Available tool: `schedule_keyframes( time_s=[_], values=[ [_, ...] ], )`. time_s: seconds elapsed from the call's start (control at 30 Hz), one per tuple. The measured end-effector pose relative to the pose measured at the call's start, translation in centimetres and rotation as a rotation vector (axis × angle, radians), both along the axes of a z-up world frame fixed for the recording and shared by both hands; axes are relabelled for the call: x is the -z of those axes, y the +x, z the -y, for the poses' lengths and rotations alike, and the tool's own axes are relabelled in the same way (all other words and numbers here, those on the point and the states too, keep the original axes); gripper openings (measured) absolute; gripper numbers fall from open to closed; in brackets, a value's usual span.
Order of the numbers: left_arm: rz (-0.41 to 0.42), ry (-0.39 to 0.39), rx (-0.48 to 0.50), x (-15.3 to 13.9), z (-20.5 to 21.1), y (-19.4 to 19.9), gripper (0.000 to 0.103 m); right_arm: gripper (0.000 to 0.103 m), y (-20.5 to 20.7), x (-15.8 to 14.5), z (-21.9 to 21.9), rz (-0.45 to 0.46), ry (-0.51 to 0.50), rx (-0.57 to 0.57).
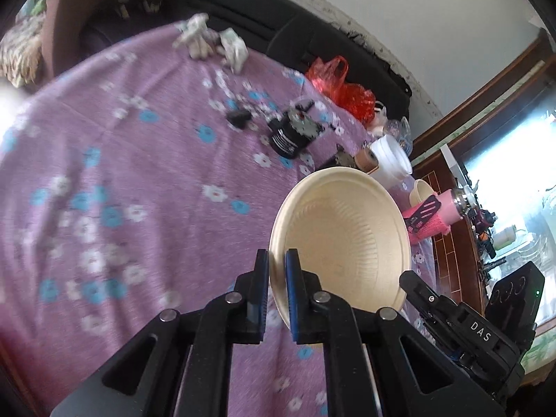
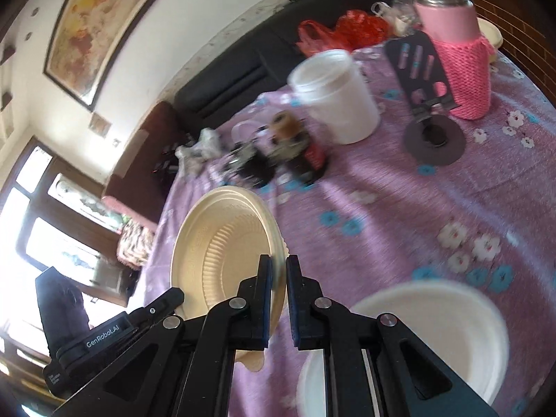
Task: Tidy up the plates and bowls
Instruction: 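Lift the beige bowl and carry it to the red plate stack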
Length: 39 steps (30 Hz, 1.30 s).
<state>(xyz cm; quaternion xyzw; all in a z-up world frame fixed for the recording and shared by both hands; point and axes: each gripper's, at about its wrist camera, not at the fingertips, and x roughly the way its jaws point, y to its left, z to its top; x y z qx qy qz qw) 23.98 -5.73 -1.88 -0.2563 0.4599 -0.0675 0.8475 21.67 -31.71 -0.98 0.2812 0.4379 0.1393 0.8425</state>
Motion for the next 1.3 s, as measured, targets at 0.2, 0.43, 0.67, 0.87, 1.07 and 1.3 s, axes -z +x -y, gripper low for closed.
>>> schedule_keyframes(
  time_s=[0.2,0.43,0.67,0.87,1.07,1.3],
  values=[
    [0.073,0.052,-0.023,-3.9,-3.5,-6.7,0.009,0.01,-5.3,-1.7,-3.6,0.049,0.032,-0.048],
    [0.107,0.115,-0.059,-6.3,-8.2,-14.2,0.009,0.01,-11.7,-3.2,-8.6,0.092,0.046,-0.13],
    [0.128,0.169,-0.148,-7.7,-14.7,-21.4,0.009,0.01,-16.1,-4.8,-16.0,0.135,0.037,-0.268],
    [0.128,0.207,-0.214,-8.2,-20.2,-26.3,0.009,0.01,-18.0,-5.1,-22.8,0.135,0.035,-0.382],
    [0.073,0.194,-0.234,-6.7,-24.7,-29.0,0.01,0.01,-19.5,-4.6,-28.4,0.117,-0.008,-0.467],
    [0.012,0.148,-0.234,-4.6,-28.1,-30.3,0.011,0.01,-19.2,-3.5,-32.6,0.073,-0.068,-0.512]
  ],
)
